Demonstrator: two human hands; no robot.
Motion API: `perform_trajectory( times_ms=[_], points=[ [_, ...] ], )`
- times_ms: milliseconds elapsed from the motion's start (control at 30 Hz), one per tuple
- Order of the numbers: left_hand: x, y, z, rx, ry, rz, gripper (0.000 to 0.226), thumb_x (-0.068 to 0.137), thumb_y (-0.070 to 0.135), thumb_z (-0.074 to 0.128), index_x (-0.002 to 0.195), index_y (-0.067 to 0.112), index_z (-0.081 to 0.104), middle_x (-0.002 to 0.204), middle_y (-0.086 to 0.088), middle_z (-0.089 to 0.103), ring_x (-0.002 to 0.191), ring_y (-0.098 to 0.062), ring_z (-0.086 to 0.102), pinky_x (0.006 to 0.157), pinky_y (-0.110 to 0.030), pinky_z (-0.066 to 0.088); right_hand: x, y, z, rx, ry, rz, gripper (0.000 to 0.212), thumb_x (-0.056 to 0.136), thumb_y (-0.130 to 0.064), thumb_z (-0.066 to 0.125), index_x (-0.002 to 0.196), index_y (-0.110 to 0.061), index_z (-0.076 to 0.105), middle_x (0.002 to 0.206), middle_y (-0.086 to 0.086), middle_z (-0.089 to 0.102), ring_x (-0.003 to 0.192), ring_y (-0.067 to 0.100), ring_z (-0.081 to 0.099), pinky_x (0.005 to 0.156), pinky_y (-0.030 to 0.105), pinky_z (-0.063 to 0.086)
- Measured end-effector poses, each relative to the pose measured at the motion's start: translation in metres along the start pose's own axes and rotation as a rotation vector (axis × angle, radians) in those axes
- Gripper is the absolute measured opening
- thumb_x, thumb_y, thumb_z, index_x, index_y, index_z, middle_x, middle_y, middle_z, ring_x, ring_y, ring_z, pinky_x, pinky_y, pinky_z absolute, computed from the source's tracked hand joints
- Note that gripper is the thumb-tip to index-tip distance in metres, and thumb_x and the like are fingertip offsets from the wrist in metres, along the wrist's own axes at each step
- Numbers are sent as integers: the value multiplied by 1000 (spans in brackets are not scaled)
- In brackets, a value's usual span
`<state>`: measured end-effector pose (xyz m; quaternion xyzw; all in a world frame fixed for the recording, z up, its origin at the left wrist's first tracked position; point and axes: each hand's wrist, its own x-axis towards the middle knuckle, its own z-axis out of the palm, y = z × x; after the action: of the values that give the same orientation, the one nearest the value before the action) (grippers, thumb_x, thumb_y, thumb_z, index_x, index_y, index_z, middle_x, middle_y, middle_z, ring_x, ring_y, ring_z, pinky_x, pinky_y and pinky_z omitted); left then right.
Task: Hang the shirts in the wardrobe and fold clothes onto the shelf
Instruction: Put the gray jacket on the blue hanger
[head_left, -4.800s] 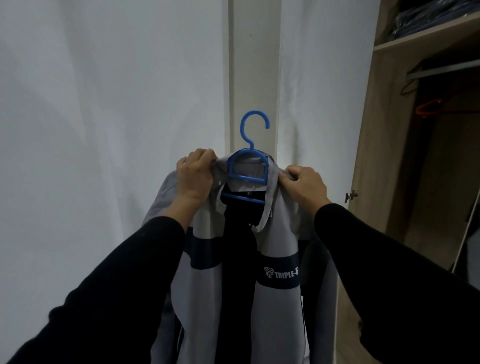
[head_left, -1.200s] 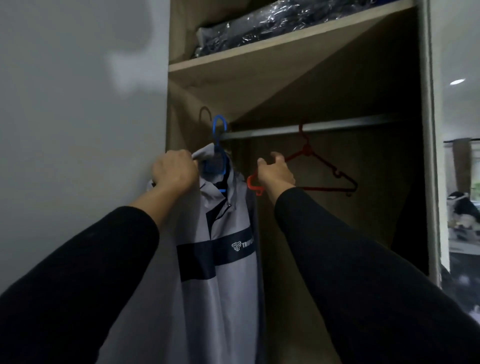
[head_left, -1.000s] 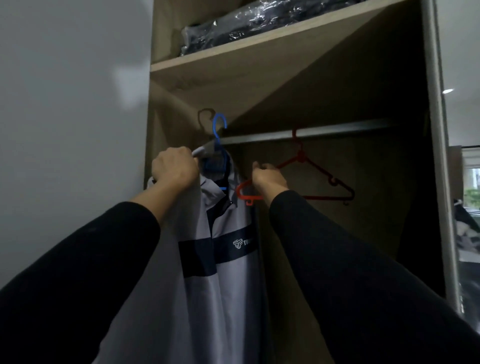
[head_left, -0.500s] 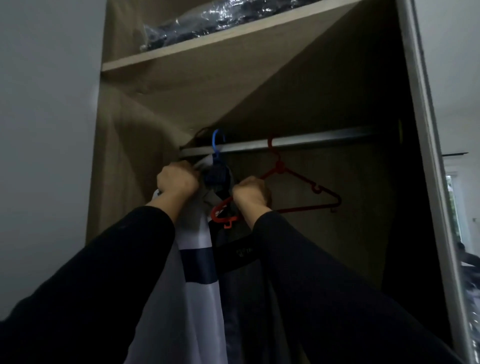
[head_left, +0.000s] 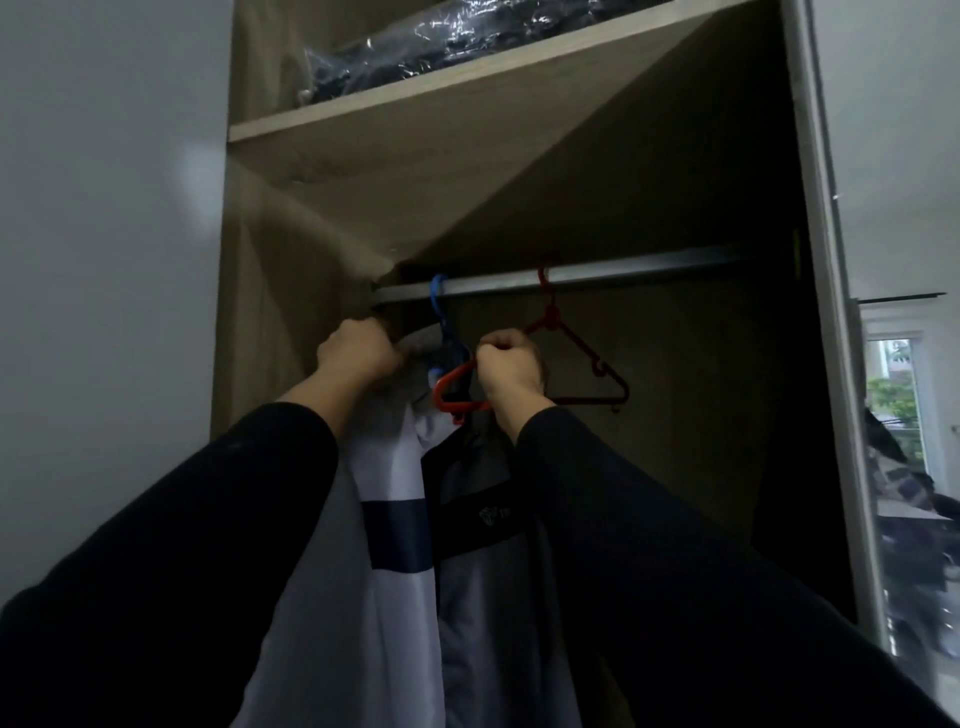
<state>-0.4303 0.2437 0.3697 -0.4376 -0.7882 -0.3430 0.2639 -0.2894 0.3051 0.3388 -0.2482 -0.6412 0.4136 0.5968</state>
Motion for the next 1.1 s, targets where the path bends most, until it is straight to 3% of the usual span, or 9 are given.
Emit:
perform_trajectory(
  times_ms=[67, 133, 233, 433, 633, 767, 967, 1033, 1100],
  points=[
    [-6, 2, -9, 6, -1, -1, 37, 90, 51, 51, 72, 18, 48, 86, -9, 53, 81, -27, 53, 83, -40, 48, -5, -5, -3, 29, -10, -2, 26, 89, -7, 49, 112, -14, 61, 120, 10, 59, 96, 23, 56, 72, 29, 42],
    [-11, 2, -17, -29, 46, 17, 33, 92, 49, 48, 85, 17, 56, 89, -9, 55, 89, -30, 55, 88, -41, 47, -10, -10, -6, 33, -16, -25, 26, 89, -6, 49, 111, -15, 60, 117, 11, 60, 95, 23, 57, 71, 30, 44],
    [-22, 6, -30, -200, 63, 51, 41, 96, 46, 41, 103, 12, 64, 89, -9, 61, 85, -28, 59, 72, -33, 45, -20, -17, -6, -25, -15, -83, 20, 89, -8, 53, 103, -19, 62, 112, 7, 62, 99, 22, 59, 77, 33, 49],
    [-63, 28, -47, -476, -231, 161, 51, 99, 49, 29, 103, 14, 66, 109, -9, 66, 103, -23, 60, 98, -40, 46, -57, -20, 2, -51, -62, -137, 11, 90, -14, 56, 95, -22, 61, 94, -2, 61, 90, 16, 61, 78, 33, 54],
    [-90, 22, -58, -419, -226, 94, 42, 96, 49, 40, 93, 12, 62, 90, -6, 61, 81, -17, 54, 67, -28, 40, -119, -8, 14, -151, -153, -155, 13, 91, -12, 52, 97, -19, 62, 94, 5, 64, 87, 20, 61, 71, 33, 52],
    [-116, 7, -55, -385, -264, 95, 20, 92, 34, 56, 86, 15, 57, 75, -4, 51, 65, -11, 46, 57, -20, 37, -171, 6, 22, -171, -273, -119, 20, 91, -7, 51, 78, -22, 53, 90, 12, 64, 87, 29, 64, 76, 42, 57],
    [-154, -21, -62, -341, -181, -99, 18, 91, 19, 57, 95, 8, 70, 91, -6, 66, 88, -19, 62, 81, -29, 52, -206, 12, 11, -12, -423, -121, 18, 94, -12, 53, 108, -15, 64, 104, -1, 60, 83, 4, 58, 60, 8, 43],
    [-167, -29, -71, -305, -161, -135, 21, 92, 26, 58, 100, 12, 70, 99, -5, 68, 92, -19, 61, 86, -32, 52, -207, 9, -1, 30, -311, -147, 20, 93, -12, 52, 109, -18, 63, 105, -3, 56, 85, 4, 56, 65, 10, 46],
    [-183, -32, -85, -249, -155, -151, 25, 92, 32, 57, 101, 12, 70, 95, -4, 66, 88, -19, 59, 79, -31, 49, -204, 7, -11, -20, -212, -177, 24, 91, -12, 53, 113, -17, 61, 114, 1, 53, 97, 16, 57, 80, 25, 52]
  ],
)
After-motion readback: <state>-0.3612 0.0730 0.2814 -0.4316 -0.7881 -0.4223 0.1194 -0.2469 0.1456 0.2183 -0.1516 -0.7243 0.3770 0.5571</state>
